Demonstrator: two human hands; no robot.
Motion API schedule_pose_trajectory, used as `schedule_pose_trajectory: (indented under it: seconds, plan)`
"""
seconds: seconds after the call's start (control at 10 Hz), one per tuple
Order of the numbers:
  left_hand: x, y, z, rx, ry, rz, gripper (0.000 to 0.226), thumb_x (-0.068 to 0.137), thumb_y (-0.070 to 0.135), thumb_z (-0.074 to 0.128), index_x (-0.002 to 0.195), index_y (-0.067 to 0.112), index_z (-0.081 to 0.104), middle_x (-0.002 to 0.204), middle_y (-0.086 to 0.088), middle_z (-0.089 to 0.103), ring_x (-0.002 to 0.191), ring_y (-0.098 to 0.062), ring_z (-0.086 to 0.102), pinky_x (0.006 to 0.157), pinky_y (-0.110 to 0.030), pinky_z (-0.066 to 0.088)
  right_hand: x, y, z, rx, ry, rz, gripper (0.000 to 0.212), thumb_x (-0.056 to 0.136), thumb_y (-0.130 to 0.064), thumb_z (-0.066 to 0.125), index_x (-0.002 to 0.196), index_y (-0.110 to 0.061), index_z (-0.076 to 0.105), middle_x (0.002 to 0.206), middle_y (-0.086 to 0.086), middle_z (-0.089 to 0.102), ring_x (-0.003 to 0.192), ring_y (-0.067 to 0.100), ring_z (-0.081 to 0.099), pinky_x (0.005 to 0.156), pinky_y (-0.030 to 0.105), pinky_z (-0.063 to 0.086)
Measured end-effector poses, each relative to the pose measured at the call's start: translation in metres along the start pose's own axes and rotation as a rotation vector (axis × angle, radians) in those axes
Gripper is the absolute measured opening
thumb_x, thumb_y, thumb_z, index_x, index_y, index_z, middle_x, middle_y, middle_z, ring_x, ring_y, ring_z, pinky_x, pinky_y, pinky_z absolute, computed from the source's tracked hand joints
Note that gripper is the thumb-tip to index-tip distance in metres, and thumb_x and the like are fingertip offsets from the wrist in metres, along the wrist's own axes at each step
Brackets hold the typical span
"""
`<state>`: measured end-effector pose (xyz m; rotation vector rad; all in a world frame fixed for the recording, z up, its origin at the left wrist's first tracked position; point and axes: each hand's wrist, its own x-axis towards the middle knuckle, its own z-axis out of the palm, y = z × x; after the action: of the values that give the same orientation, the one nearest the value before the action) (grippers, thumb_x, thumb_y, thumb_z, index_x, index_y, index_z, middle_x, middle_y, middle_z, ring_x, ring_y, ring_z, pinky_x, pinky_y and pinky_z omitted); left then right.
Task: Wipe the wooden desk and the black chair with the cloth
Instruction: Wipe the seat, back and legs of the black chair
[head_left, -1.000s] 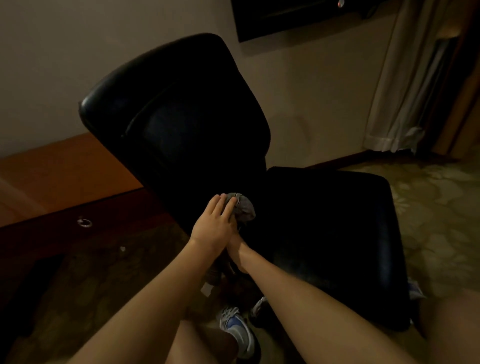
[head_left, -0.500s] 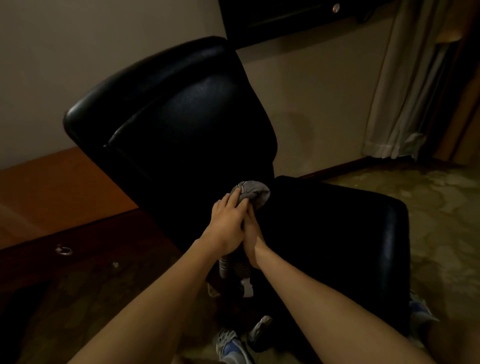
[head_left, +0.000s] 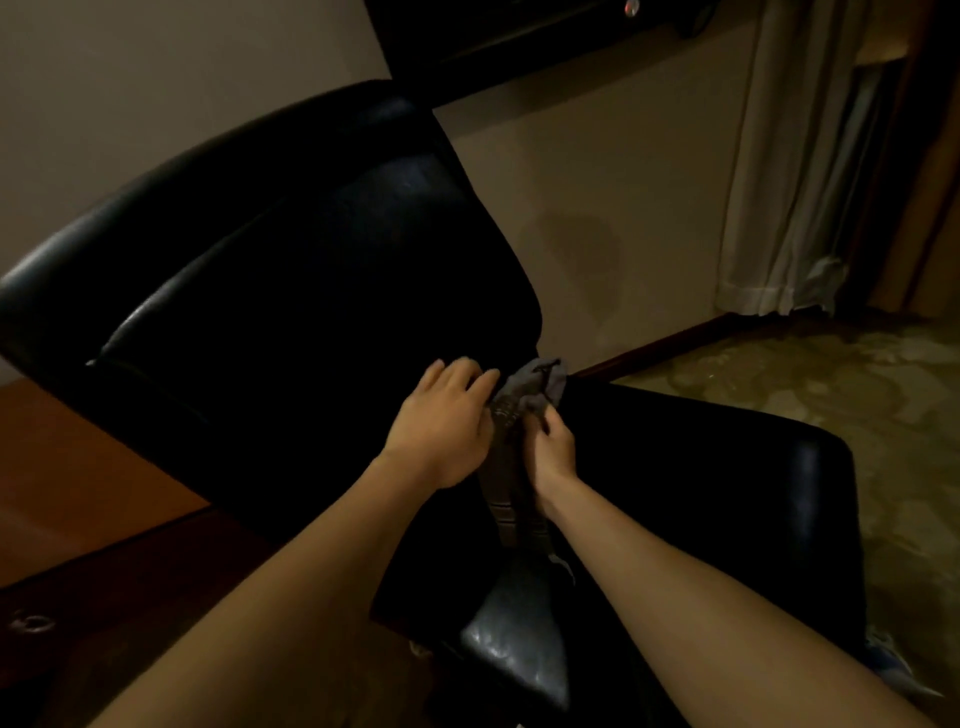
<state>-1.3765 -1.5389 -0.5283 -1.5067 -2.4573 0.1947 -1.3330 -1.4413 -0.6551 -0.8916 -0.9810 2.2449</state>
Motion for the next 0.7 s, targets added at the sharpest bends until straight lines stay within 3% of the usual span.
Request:
schedule_pose_trajectory:
  seconds: [0.1, 0.2, 0.3, 0.4, 0.5, 0.6, 0.7]
  plan:
    - [0.030, -0.022, -0.017, 0.264, 0.010, 0.099, 0.061, 0.097, 0.033, 0.044, 0.155, 0.019, 0.031, 0.162, -0.008, 0.024, 0.154, -0.025, 0.008, 0.126, -0.042, -0.002, 0.020, -0.009, 0.003, -0.131, 0.137, -0.093, 0.029, 0.105, -0.021, 0.047, 0.128, -0.033, 0.060, 0.114, 0.007, 0.066, 0.108, 0.032, 0.063, 0.105, 0.046, 0.046]
    - [0.053, -0.033, -0.014, 0.441, -0.007, 0.125, 0.063, 0.095, 0.038, 0.045, 0.155, 0.023, 0.031, 0.165, -0.010, 0.018, 0.155, -0.028, 0.001, 0.124, -0.048, -0.009, 0.047, -0.015, 0.001, -0.210, 0.153, -0.140, 0.030, 0.106, -0.017, 0.044, 0.132, -0.023, 0.057, 0.124, 0.010, 0.063, 0.117, 0.032, 0.059, 0.101, 0.037, 0.045]
    - [0.063, -0.043, -0.003, 0.499, -0.045, 0.091, 0.061, 0.099, 0.044, 0.036, 0.156, 0.027, 0.026, 0.167, -0.009, 0.008, 0.155, -0.029, -0.005, 0.123, -0.053, -0.008, 0.069, -0.020, 0.004, -0.241, 0.084, -0.066, 0.044, 0.107, -0.020, 0.040, 0.151, -0.028, 0.040, 0.147, 0.007, 0.050, 0.129, 0.031, 0.052, 0.101, 0.033, 0.044]
    - [0.060, -0.056, 0.011, 0.568, -0.040, 0.080, 0.063, 0.101, 0.048, 0.028, 0.159, 0.026, 0.016, 0.168, -0.010, -0.005, 0.153, -0.031, -0.013, 0.122, -0.055, -0.006, 0.083, -0.018, 0.009, -0.384, 0.110, -0.056, 0.050, 0.107, -0.023, 0.038, 0.155, -0.032, 0.029, 0.153, 0.003, 0.044, 0.132, 0.031, 0.049, 0.099, 0.034, 0.043]
    - [0.055, -0.064, 0.020, 0.624, -0.027, 0.117, 0.066, 0.101, 0.048, 0.022, 0.160, 0.022, 0.010, 0.167, -0.014, -0.010, 0.152, -0.035, -0.016, 0.121, -0.057, -0.006, 0.089, -0.005, 0.014, -0.601, 0.078, -0.007, 0.048, 0.108, -0.024, 0.036, 0.155, -0.030, 0.029, 0.151, 0.006, 0.045, 0.134, 0.033, 0.047, 0.104, 0.037, 0.040]
    - [0.055, -0.065, 0.022, 0.640, 0.012, 0.135, 0.066, 0.102, 0.047, 0.021, 0.160, 0.018, 0.009, 0.166, -0.016, -0.010, 0.152, -0.038, -0.016, 0.120, -0.059, -0.005, 0.076, 0.026, 0.023, -0.555, 0.082, 0.062, 0.039, 0.106, -0.021, 0.041, 0.143, -0.010, 0.046, 0.141, 0.014, 0.053, 0.127, 0.033, 0.051, 0.100, 0.033, 0.041]
    - [0.055, -0.066, 0.024, 0.653, 0.028, 0.148, 0.066, 0.102, 0.047, 0.019, 0.160, 0.016, 0.009, 0.166, -0.017, -0.011, 0.151, -0.039, -0.016, 0.119, -0.060, -0.005, 0.064, 0.063, 0.030, -0.641, 0.057, 0.091, 0.037, 0.103, -0.013, 0.044, 0.138, -0.004, 0.048, 0.135, 0.016, 0.056, 0.124, 0.033, 0.054, 0.098, 0.032, 0.042]
